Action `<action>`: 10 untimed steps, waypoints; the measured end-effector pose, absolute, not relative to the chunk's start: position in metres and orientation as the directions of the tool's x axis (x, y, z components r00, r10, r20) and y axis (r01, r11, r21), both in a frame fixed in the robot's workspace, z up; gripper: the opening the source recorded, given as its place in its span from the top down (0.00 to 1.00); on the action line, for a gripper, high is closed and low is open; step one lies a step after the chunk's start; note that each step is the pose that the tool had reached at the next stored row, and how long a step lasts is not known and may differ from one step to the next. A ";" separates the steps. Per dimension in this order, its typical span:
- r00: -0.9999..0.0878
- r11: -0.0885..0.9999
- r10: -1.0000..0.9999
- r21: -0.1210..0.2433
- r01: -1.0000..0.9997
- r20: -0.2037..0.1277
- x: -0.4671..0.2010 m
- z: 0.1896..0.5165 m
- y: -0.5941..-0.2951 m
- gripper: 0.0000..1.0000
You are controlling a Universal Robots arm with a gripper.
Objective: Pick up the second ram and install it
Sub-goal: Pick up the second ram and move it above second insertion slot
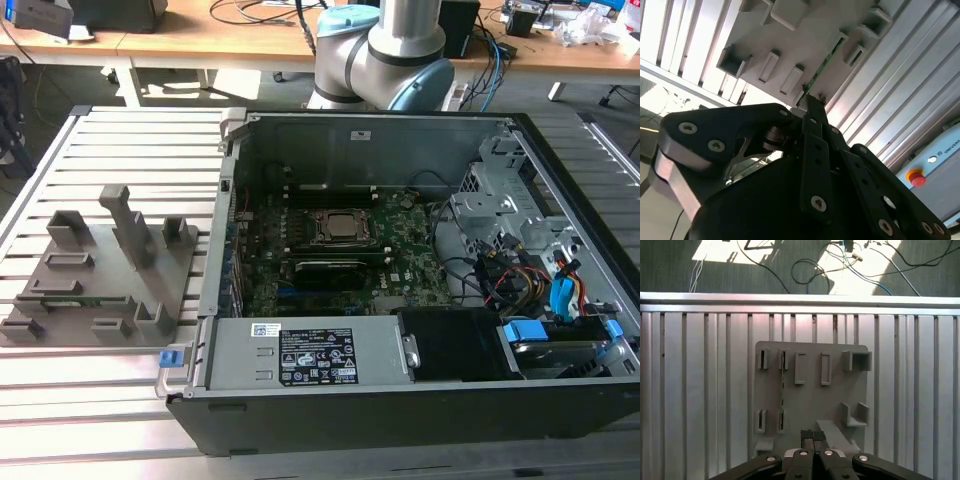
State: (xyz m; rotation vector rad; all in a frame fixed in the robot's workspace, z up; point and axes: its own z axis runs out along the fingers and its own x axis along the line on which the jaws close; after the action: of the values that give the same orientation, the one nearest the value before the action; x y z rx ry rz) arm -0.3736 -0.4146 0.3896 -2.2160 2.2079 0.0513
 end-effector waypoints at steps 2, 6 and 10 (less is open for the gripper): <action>0.003 -0.003 -1.000 0.018 -1.000 0.017 -0.374 0.390 -0.414 0.89; 0.000 0.000 -1.000 0.019 -1.000 0.023 -0.374 0.389 -0.414 0.89; -0.015 0.015 -1.000 0.019 -1.000 0.021 -0.374 0.389 -0.414 0.89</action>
State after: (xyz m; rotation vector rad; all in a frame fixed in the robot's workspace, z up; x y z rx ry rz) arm -0.3736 -0.4140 0.3892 -2.2239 2.2582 -0.0017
